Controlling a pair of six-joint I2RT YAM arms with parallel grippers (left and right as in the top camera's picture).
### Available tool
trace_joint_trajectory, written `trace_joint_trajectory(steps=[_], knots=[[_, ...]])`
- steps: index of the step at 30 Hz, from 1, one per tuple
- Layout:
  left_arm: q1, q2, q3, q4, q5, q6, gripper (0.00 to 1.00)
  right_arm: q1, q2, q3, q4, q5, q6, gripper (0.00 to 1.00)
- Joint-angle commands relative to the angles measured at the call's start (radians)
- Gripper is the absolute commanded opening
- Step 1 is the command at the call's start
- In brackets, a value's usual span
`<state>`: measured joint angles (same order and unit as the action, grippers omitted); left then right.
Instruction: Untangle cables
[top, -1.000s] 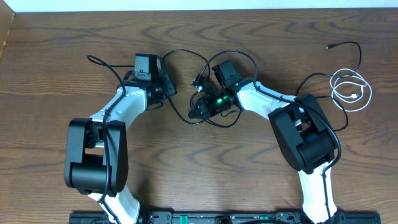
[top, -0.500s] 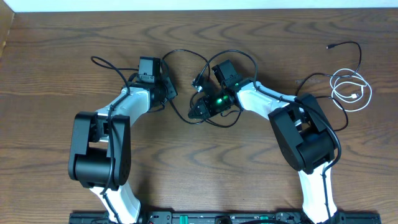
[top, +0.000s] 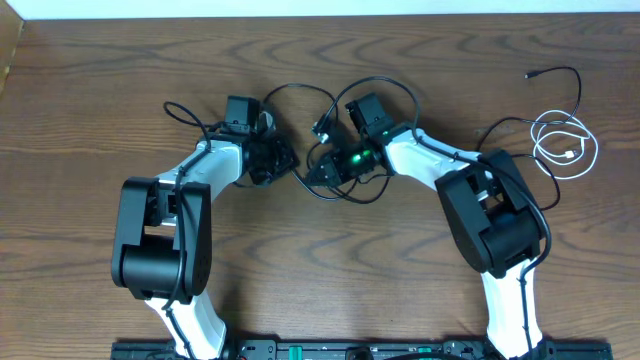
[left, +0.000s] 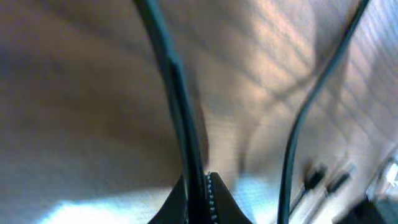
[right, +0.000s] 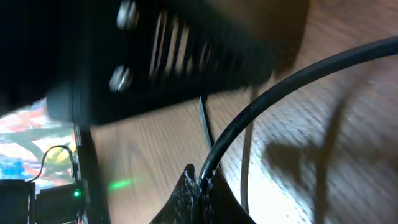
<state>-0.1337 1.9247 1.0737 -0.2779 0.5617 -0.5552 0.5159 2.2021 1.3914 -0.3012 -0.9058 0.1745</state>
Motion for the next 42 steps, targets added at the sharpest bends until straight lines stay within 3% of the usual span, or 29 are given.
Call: trace_joint_trajectory(steps=[1,4,6,16,30,37,40,42], knots=[[-0.002,0.020,-0.005,-0.035,0.086,-0.019,0.08,-0.005,0.009,-0.008,0.002,-0.031,-0.023,0.02],[-0.002,0.020,-0.005,-0.071,0.086,-0.018,0.07,-0.006,0.009,-0.013,0.002,-0.032,-0.027,0.15],[-0.002,0.021,-0.006,-0.080,0.085,-0.013,0.08,-0.012,0.009,-0.017,0.002,-0.032,-0.027,0.17],[-0.002,0.021,-0.006,-0.066,0.091,-0.003,0.08,-0.012,0.009,-0.048,0.003,-0.122,-0.146,0.22],[-0.002,0.021,-0.006,-0.052,0.311,0.036,0.08,-0.011,0.009,-0.051,0.007,-0.091,-0.165,0.30],[-0.002,0.021,-0.006,-0.035,0.310,0.046,0.08,0.000,0.009,-0.051,0.010,-0.096,-0.152,0.17],[-0.002,0.021,-0.006,-0.034,0.310,0.046,0.08,0.013,0.009,-0.051,0.010,-0.095,-0.153,0.01],[-0.002,0.021,-0.006,-0.028,0.309,0.047,0.09,0.018,0.009,-0.051,0.014,-0.095,-0.153,0.01]])
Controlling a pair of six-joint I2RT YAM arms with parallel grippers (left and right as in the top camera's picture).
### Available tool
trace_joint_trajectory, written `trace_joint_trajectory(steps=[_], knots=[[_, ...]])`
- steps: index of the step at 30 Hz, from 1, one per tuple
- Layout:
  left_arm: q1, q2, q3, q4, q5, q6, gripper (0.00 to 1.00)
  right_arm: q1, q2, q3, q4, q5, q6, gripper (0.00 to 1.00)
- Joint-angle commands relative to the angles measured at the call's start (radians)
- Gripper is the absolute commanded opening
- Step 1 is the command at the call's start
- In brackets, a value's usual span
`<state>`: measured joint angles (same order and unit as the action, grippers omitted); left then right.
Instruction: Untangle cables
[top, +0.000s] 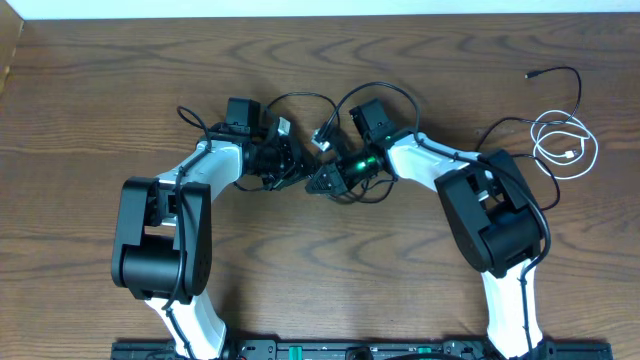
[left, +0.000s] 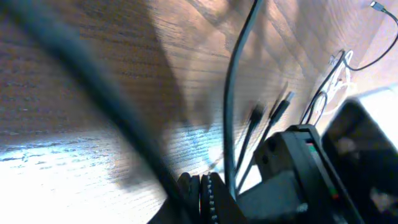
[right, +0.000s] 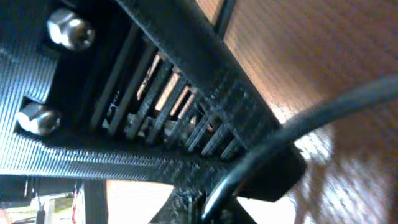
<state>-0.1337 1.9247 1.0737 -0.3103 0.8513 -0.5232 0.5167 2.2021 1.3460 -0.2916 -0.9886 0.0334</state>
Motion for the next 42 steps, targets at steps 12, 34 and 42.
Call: trace_joint_trajectory(steps=[12,34,42], knots=[[0.102,0.020,-0.005,0.009,0.020,0.106,0.81,0.019,0.009,-0.006,-0.040,0.228,0.114,0.01],[0.273,0.020,-0.006,-0.033,0.023,0.167,0.82,-0.044,-0.457,0.014,-0.187,0.679,0.071,0.01],[0.272,0.020,-0.006,-0.033,0.019,0.167,0.82,-0.150,-0.567,0.014,-0.344,1.037,-0.006,0.01]])
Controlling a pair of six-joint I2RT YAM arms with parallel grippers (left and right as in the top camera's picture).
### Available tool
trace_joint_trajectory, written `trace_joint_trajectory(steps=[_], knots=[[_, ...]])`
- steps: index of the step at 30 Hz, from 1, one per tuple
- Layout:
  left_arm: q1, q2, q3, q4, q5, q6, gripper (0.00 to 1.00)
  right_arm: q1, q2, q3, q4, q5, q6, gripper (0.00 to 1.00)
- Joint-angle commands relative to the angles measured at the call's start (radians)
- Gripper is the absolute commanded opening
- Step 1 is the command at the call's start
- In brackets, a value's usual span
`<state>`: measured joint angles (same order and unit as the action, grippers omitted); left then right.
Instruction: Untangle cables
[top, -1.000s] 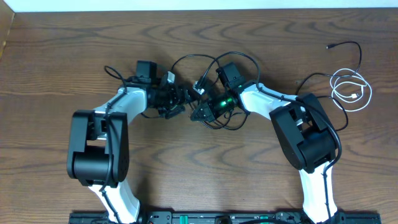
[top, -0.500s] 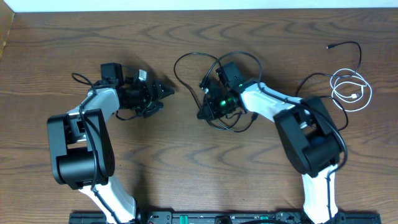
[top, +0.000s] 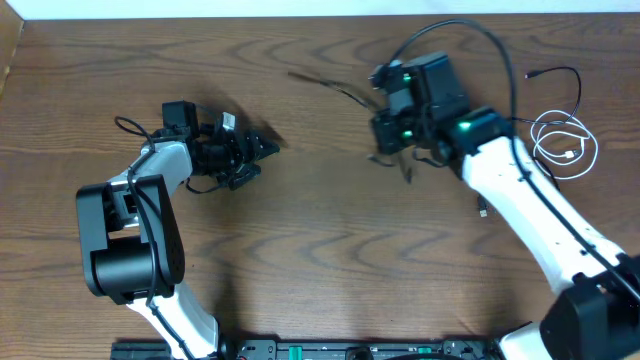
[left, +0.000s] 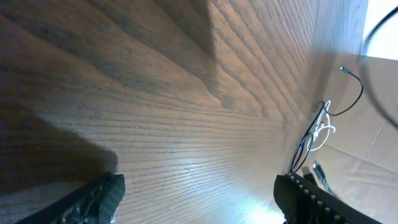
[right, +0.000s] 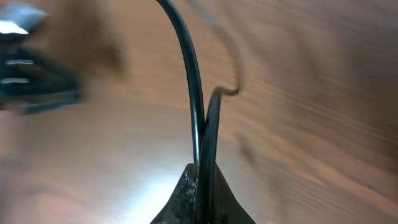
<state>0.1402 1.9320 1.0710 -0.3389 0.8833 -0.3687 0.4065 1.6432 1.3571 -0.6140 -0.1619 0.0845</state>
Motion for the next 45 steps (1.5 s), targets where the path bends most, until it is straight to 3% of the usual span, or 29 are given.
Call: trace_joint_trajectory(steps=[1,5,12,14,18,21,23,29,38,41,43,45], knots=[[-0.002,0.013,-0.003,-0.004,-0.013,0.013,0.82,-0.057,-0.008,0.002,-0.034,0.248,-0.058,0.01],[-0.002,0.013,-0.003,-0.004,-0.013,0.013,0.82,-0.137,0.004,0.002,-0.084,0.345,-0.056,0.01],[-0.002,0.013,-0.003,-0.004,-0.014,0.013,0.82,-0.259,0.032,0.001,-0.116,0.326,0.037,0.01],[-0.002,0.013,-0.003,-0.004,-0.014,0.013,0.82,-0.282,0.043,0.001,-0.129,0.294,0.050,0.15],[-0.002,0.013,-0.003,-0.004,-0.014,0.013,0.82,-0.306,0.060,0.000,-0.150,0.291,0.049,0.29],[-0.002,0.013,-0.003,-0.004,-0.014,0.013,0.82,-0.312,0.066,0.000,-0.165,0.290,0.050,0.68],[-0.002,0.013,-0.003,-0.004,-0.014,0.013,0.82,-0.311,0.068,-0.006,-0.165,0.272,0.050,0.82],[-0.002,0.013,-0.003,-0.005,-0.034,0.013,0.82,-0.306,0.070,-0.041,-0.164,0.106,0.049,0.97],[-0.002,0.013,-0.003,-0.005,-0.039,0.013,0.82,-0.248,0.070,-0.202,0.042,-0.161,0.049,0.93],[-0.002,0.013,-0.003,-0.009,-0.039,0.013,0.82,-0.213,0.070,-0.274,0.190,-0.214,0.050,0.74],[-0.002,0.013,-0.003,-0.009,-0.048,0.013,0.82,-0.178,0.071,-0.327,0.314,-0.237,0.061,0.51],[-0.002,0.013,-0.003,-0.014,-0.072,0.013,0.82,-0.148,0.074,-0.371,0.417,-0.230,0.116,0.35]])
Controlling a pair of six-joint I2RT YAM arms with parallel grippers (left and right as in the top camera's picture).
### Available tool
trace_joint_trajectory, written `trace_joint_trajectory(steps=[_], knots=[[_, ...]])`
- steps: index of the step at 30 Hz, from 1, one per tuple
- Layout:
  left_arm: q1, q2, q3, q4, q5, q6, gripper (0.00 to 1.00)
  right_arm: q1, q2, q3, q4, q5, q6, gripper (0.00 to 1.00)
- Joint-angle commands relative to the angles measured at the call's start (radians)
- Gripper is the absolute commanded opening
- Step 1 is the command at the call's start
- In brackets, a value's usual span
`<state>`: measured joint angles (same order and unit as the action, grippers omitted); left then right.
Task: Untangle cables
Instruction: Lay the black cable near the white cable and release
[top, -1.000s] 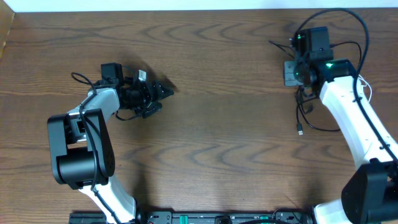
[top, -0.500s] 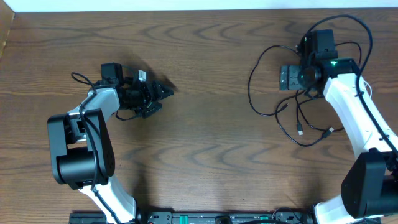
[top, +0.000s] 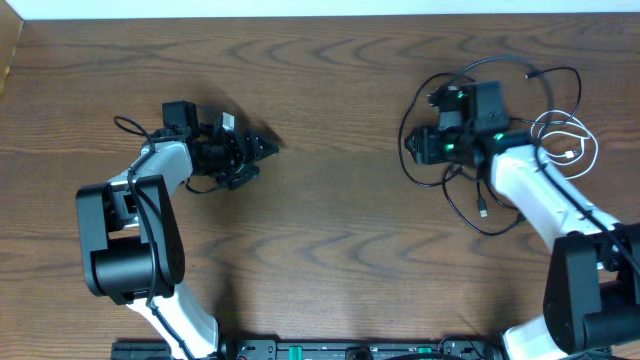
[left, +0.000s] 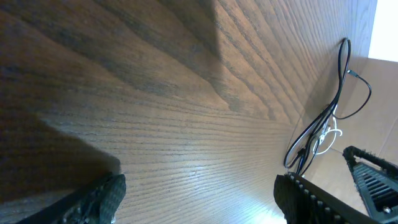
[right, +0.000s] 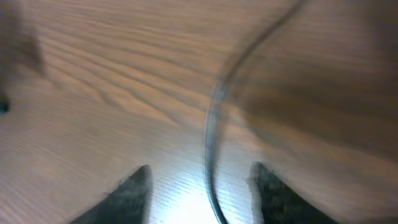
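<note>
A long black cable (top: 482, 209) lies in loose loops at the right of the table, around my right gripper (top: 412, 144). In the right wrist view that gripper (right: 205, 186) is open, and a blurred strand of the cable (right: 211, 149) runs between its fingers without being pinched. My left gripper (top: 255, 158) rests at the left of the table, well apart from the cables. It (left: 202, 193) is open with only bare wood between its fingers, and the cables (left: 323, 118) show far off.
A coiled white cable (top: 568, 155) and a thin black cable (top: 560, 70) lie at the far right, next to the black loops. The brown wooden table (top: 330, 250) lies between the two arms.
My right gripper was shut on the black cable, holding it above the upper middle of the table. It now sits further right and open, with the cable in loops on the wood. The left arm has not moved.
Both grippers were shut on strands of a black tangle at the table's middle, and were still close together there a moment later. Then the left gripper stood open and empty at the left while the right held the cable raised. Now the cable lies released at the right.
</note>
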<state>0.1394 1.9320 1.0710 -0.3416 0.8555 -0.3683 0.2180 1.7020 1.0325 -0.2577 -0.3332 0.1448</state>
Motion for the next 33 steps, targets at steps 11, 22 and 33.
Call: trace_joint_trajectory(steps=[11,22,33], knots=[[-0.002,0.013,-0.003,-0.017,-0.057,0.013,0.82,0.108,0.224,-0.084,0.258,-0.006,0.332,0.09],[-0.002,0.013,-0.003,-0.018,-0.056,0.013,0.82,-0.027,0.240,-0.004,-0.036,-0.016,0.441,0.06],[-0.002,0.013,-0.003,-0.017,-0.056,0.013,0.82,-0.190,0.240,0.070,-0.366,0.359,0.217,0.16]])
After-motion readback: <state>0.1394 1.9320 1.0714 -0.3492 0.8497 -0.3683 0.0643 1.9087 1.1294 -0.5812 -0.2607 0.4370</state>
